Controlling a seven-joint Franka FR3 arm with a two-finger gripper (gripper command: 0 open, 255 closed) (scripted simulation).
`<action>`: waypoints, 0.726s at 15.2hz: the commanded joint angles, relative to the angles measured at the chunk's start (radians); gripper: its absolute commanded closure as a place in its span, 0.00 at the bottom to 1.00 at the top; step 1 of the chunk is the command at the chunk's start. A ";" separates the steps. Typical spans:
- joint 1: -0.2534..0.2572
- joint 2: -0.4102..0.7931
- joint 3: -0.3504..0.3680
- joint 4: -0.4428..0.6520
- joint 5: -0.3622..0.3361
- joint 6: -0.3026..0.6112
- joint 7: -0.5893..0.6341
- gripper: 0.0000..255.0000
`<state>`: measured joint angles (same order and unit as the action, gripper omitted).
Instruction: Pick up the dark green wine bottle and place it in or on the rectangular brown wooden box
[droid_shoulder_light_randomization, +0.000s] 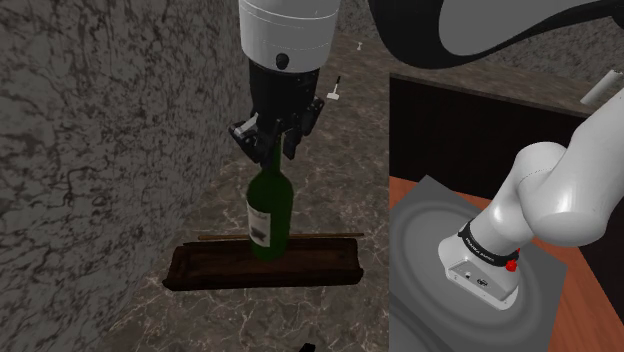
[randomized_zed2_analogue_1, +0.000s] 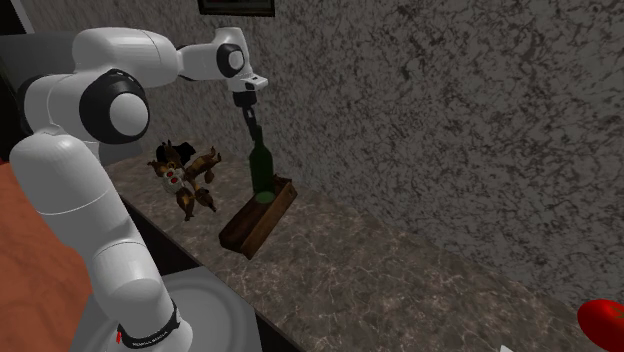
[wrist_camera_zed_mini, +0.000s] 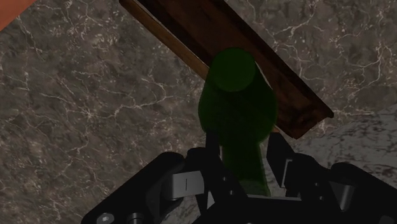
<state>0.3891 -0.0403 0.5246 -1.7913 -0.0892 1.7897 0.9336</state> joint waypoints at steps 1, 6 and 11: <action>0.000 -0.001 0.000 -0.003 0.000 0.003 0.000 1.00; 0.000 -0.001 0.000 -0.003 0.000 0.003 0.000 0.00; 0.000 -0.001 0.000 -0.004 0.000 0.003 0.000 0.00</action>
<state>0.3890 -0.0414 0.5245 -1.7949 -0.0888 1.7931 0.9336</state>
